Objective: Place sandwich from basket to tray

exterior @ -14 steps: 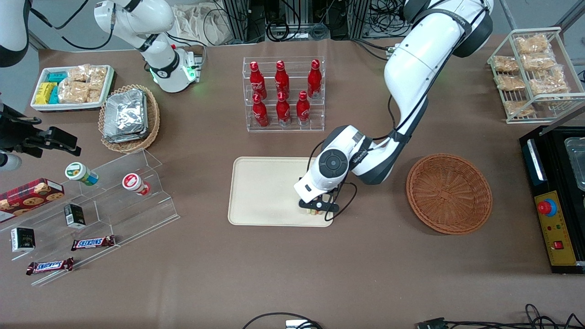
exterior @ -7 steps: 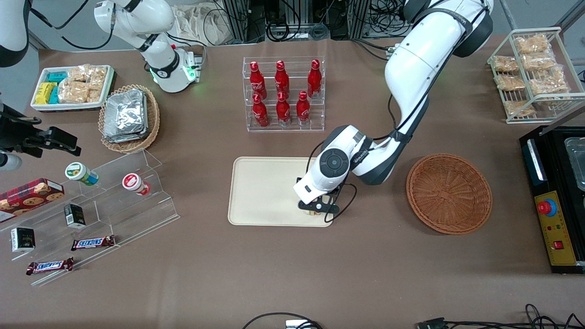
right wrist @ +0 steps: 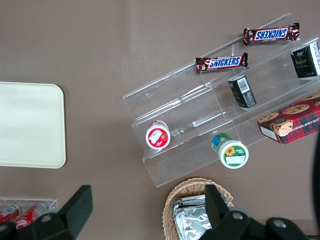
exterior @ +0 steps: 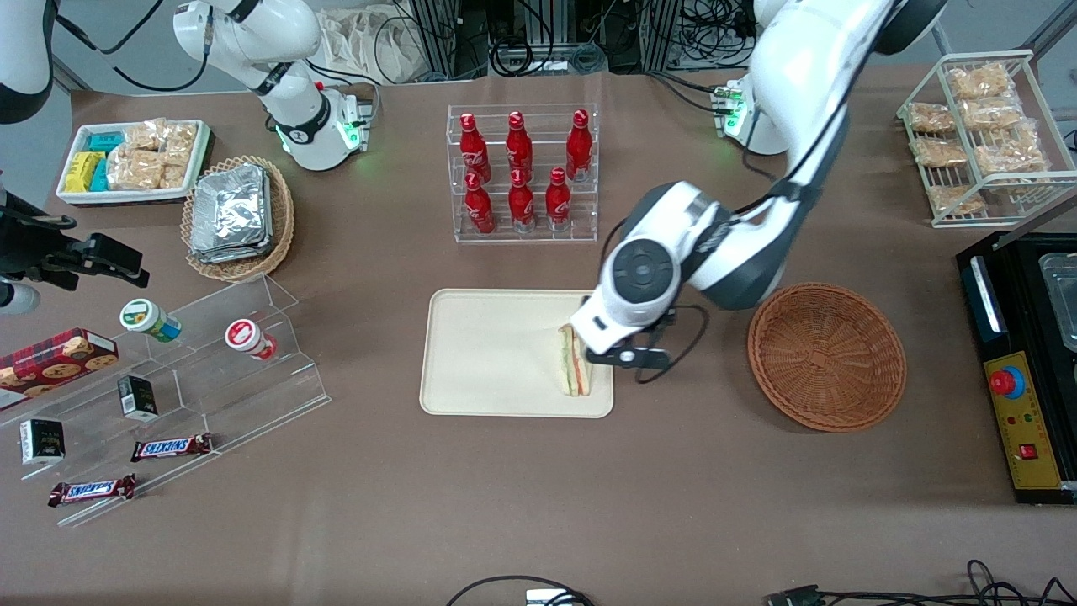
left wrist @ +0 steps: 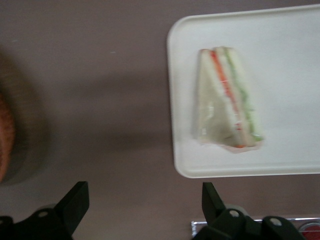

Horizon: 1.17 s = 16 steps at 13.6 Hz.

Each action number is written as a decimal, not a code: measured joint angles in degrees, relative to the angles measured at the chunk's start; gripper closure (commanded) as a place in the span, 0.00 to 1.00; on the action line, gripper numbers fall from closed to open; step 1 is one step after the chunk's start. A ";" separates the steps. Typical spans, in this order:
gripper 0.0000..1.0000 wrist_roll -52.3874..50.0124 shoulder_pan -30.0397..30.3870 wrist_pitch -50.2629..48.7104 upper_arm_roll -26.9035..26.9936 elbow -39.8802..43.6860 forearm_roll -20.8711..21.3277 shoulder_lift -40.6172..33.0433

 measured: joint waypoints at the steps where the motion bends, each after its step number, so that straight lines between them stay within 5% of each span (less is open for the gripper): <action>1: 0.00 0.28 1.68 -0.05 0.03 -2.85 0.00 -2.43; 8: 0.00 1.34 8.68 7.35 0.60 -25.36 -0.01 -19.19; 16: 0.00 16.33 24.28 2.54 1.43 -14.89 0.06 -19.88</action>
